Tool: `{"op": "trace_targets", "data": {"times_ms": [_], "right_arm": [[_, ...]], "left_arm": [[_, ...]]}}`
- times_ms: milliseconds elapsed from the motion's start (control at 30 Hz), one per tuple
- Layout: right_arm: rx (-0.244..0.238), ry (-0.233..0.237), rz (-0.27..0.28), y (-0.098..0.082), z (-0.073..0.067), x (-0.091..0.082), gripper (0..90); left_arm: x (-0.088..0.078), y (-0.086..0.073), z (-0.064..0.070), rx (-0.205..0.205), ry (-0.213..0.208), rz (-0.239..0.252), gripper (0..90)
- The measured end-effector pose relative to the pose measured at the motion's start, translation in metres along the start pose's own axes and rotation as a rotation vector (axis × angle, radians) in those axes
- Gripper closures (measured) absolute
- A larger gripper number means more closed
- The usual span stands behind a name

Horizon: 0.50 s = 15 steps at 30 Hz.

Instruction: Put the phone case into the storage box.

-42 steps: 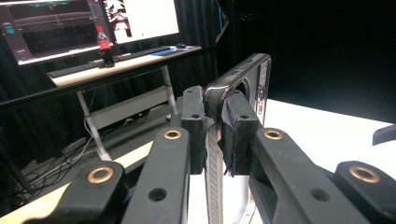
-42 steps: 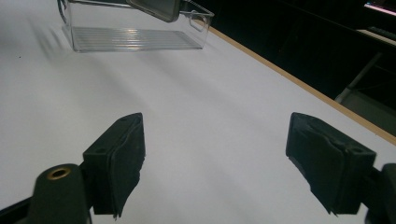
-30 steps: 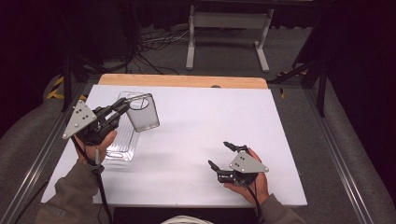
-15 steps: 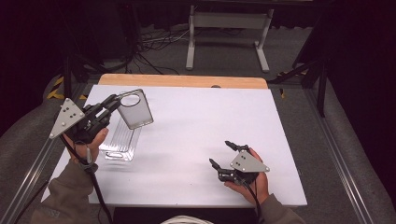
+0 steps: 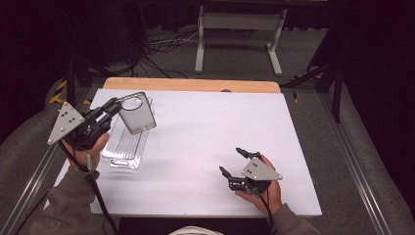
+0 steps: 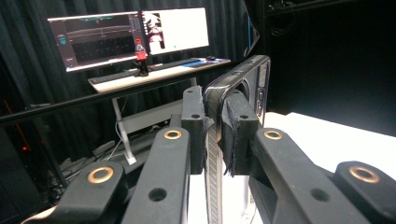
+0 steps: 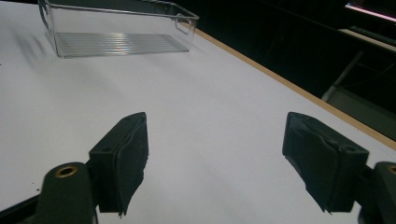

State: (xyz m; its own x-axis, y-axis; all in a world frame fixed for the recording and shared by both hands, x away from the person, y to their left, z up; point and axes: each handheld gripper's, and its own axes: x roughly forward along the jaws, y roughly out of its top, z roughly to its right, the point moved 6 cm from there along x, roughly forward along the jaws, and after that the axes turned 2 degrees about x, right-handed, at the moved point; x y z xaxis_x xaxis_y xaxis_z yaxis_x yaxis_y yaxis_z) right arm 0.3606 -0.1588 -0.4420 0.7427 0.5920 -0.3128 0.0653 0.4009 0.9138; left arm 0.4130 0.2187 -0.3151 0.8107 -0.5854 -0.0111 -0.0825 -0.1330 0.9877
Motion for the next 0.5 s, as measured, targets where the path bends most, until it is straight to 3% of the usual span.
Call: {"op": "trace_targets", "data": {"times_ms": [500], "right_arm": [[0.001, 0.0, -0.004, -0.001, 0.0, 0.001, 23.6]], "left_arm": [[-0.005, -0.003, -0.014, -0.004, 0.038, -0.011, 80.7]]}}
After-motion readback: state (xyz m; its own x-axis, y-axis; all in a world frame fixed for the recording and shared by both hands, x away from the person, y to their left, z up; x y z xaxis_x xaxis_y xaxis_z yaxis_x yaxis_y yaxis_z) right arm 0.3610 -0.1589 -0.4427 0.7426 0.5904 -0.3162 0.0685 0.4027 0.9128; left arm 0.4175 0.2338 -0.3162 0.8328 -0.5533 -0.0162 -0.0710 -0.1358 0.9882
